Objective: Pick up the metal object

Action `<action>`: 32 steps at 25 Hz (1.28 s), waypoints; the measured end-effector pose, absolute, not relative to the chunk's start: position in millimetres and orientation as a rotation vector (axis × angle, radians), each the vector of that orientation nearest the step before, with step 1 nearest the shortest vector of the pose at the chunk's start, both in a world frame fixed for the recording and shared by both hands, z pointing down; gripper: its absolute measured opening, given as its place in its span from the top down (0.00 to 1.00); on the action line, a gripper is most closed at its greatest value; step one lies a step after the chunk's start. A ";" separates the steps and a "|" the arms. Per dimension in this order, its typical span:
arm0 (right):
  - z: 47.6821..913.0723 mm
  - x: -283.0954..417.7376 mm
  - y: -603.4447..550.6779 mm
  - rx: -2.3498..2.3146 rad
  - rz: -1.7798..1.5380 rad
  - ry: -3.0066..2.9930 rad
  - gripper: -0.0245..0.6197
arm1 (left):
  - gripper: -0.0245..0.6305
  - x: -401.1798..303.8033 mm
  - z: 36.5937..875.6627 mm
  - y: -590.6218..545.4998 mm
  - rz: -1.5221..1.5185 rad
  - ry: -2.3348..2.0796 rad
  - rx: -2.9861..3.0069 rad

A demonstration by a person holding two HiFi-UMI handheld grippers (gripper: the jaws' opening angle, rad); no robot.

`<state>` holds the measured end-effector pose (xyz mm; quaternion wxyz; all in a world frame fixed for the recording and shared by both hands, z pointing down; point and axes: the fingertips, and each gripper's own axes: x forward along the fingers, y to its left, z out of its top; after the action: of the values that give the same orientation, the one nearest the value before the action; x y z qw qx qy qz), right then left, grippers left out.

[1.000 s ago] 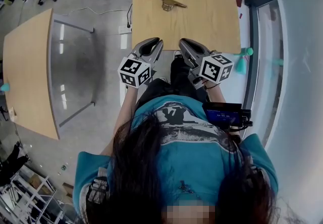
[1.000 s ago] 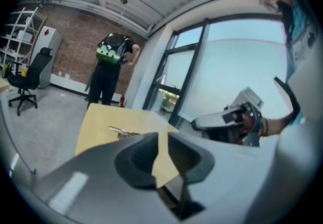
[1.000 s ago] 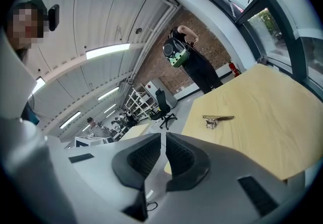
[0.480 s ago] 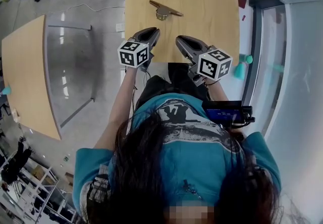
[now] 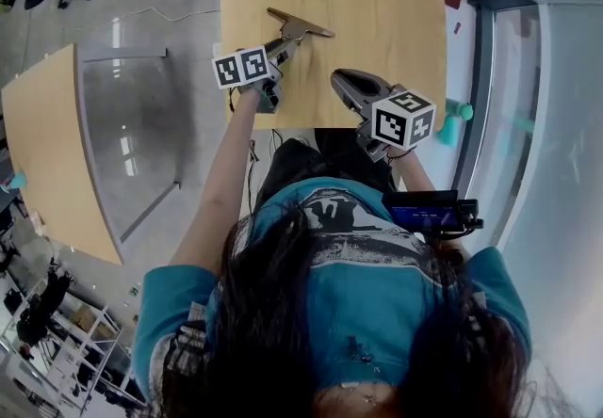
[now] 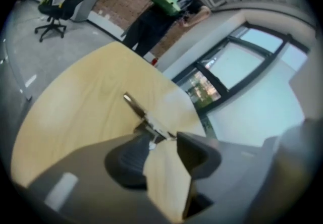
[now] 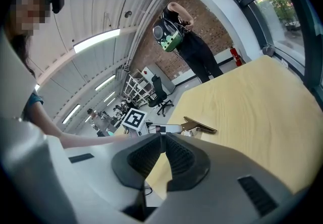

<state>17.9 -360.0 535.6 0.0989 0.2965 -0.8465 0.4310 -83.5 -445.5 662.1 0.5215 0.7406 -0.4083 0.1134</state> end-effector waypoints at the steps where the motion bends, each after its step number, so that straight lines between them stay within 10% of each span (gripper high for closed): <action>1: 535.8 17.6 -359.3 0.878 1.276 -2.499 0.94 | 0.71 -85.6 662.3 -447.3 0.229 -0.967 1.729; 17: 540.8 31.5 -363.5 0.939 1.308 -2.462 0.94 | 0.96 -86.4 665.7 -468.0 -0.113 -0.983 1.391; 32: 542.2 19.1 -341.8 0.863 1.258 -2.515 0.94 | 0.96 -77.6 621.9 -407.5 -0.127 -0.995 1.543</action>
<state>19.1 -341.8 542.2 0.0998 0.2920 -0.8507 0.4255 -77.6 -407.5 621.9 0.6056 0.6671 -0.4304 -0.0548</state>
